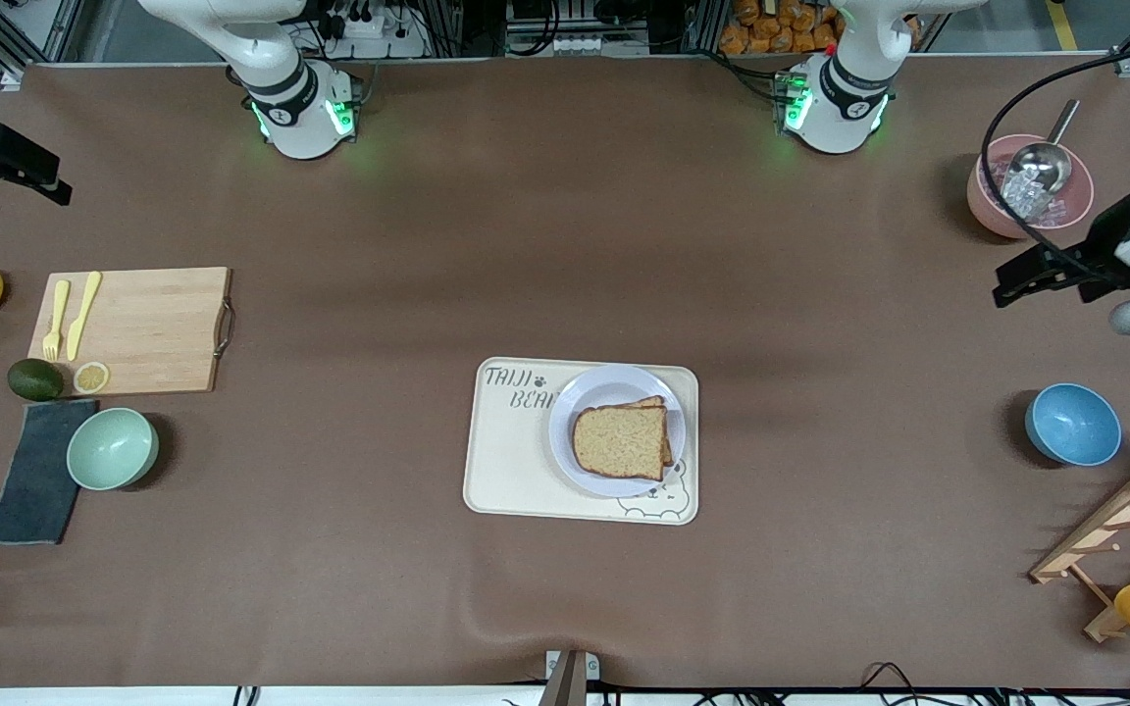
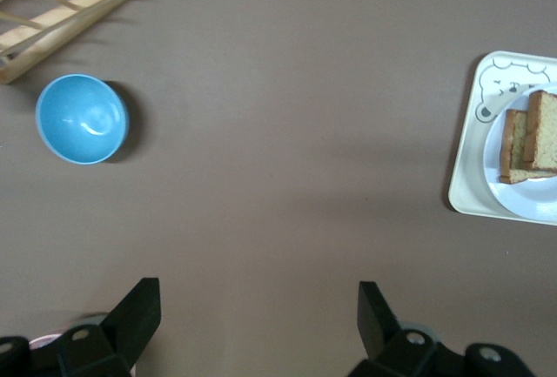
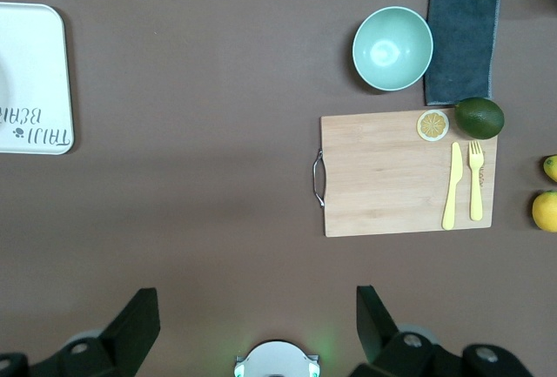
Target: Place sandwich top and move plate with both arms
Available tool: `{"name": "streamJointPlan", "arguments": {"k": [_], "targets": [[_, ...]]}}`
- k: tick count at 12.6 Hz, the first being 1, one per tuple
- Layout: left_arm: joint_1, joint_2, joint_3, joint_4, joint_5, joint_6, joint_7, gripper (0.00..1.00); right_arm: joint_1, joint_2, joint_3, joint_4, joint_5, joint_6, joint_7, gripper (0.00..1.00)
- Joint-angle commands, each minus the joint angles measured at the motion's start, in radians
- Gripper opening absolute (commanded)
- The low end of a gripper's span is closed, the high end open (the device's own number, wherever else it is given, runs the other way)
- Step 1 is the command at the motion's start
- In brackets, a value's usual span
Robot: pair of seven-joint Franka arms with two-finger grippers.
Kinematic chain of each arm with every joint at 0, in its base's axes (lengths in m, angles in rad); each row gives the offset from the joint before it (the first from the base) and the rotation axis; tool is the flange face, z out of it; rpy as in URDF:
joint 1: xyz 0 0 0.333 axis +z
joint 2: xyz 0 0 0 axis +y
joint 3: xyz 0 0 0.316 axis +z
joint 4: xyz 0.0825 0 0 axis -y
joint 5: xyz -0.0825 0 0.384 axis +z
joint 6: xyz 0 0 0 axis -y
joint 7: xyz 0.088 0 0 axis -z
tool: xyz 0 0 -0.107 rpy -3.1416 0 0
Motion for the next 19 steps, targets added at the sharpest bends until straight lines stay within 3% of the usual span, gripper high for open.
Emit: {"name": "streamJointPlan", "arguments": {"k": [1, 7, 12, 16, 19], "targets": [[0.007, -0.009, -0.008, 0.084, 0.033, -0.097, -0.009, 1.0, -0.008, -0.005, 0.002, 0.001, 0.019, -0.004, 0.002, 1.0], [0.024, -0.068, -0.009, 0.08, 0.031, -0.139, -0.005, 1.0, -0.008, -0.005, 0.002, 0.002, 0.018, -0.002, 0.002, 1.0], [0.009, -0.12, -0.009, -0.007, 0.03, -0.095, -0.028, 1.0, -0.009, -0.005, 0.002, 0.002, 0.016, -0.002, 0.002, 1.0], [0.012, -0.121, -0.006, -0.01, 0.031, -0.107, -0.028, 1.0, -0.008, -0.005, 0.002, 0.002, 0.016, -0.004, 0.002, 1.0], [-0.029, -0.114, 0.036, -0.003, 0.033, -0.111, -0.015, 1.0, -0.008, -0.005, 0.002, 0.001, 0.016, -0.002, 0.002, 1.0]]}}
